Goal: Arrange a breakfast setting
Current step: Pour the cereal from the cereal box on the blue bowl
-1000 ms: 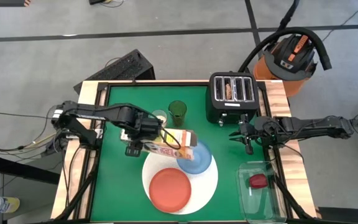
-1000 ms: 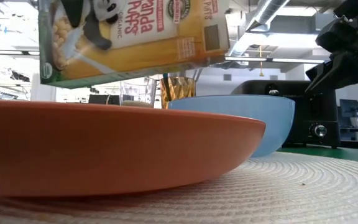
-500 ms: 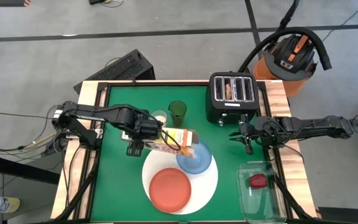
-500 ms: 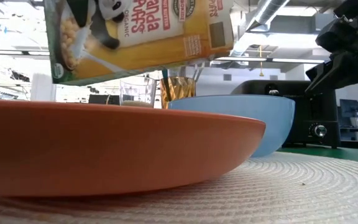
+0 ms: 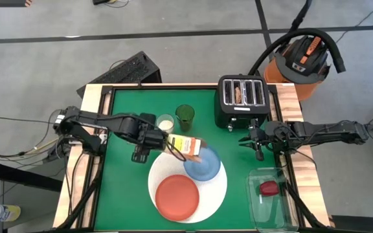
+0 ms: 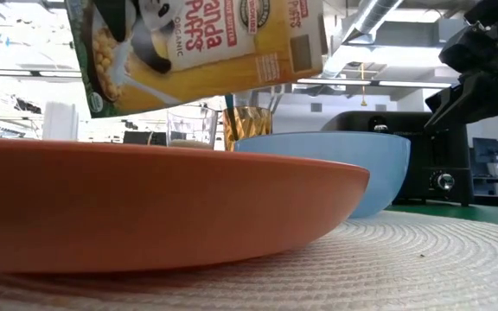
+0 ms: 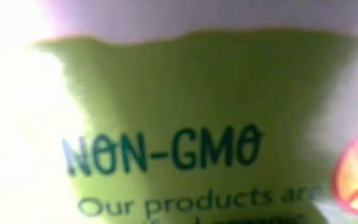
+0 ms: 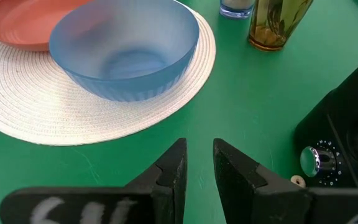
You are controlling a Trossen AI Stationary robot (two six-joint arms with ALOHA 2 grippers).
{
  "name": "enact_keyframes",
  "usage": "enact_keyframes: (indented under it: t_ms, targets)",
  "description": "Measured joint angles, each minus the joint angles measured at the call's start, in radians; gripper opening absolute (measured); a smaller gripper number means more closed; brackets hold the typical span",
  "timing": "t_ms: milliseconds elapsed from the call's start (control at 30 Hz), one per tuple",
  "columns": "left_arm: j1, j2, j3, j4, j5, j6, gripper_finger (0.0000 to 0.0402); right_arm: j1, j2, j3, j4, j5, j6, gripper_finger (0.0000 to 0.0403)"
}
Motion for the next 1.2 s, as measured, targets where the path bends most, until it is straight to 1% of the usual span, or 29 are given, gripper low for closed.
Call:
enact_keyframes:
  t_ms: [100,200,333,367,500,567,767,933,1067,1200]
  targets:
    - [-0.032,0.0,0.0,0.0,-0.005,-0.003,0.0241,0.0,0.0,0.0,0.0,0.0,0.0,0.0102]
    - [-0.062,0.0,0.0,0.002,-0.042,-0.009,0.0241,0.0,0.0,0.0,0.0,0.0,0.0,0.0102]
    - [-0.079,0.0,0.0,0.002,-0.057,-0.009,0.0241,0.0,0.0,0.0,0.0,0.0,0.0,0.0102]
    - [-0.082,0.0,0.0,0.001,-0.07,-0.007,0.0241,0.0,0.0,0.0,0.0,0.0,0.0,0.0102]
    - [-0.089,0.0,0.0,0.001,-0.175,0.006,0.0241,0.0,0.0,0.0,0.0,0.0,0.0,0.0102]
    - [-0.089,0.0,0.0,0.001,-0.2,0.01,0.0241,0.0,0.0,0.0,0.0,0.0,0.0,0.0102]
    - [-0.091,0.0,0.0,0.001,-0.211,0.031,0.0241,0.0,0.0,0.0,0.0,0.0,0.0,0.0102]
    - [-0.1,0.0,0.0,0.001,-0.264,0.104,0.0241,0.0,0.0,0.0,0.0,0.0,0.0,0.0102]
    - [-0.111,0.0,-0.001,0.001,-0.273,0.143,0.0241,0.0,0.0,0.0,0.0,0.0,0.0,0.0102]
    - [-0.118,0.0,-0.001,0.002,-0.334,0.209,0.0241,0.0,0.0,0.0,0.0,0.0,0.0,0.0102]
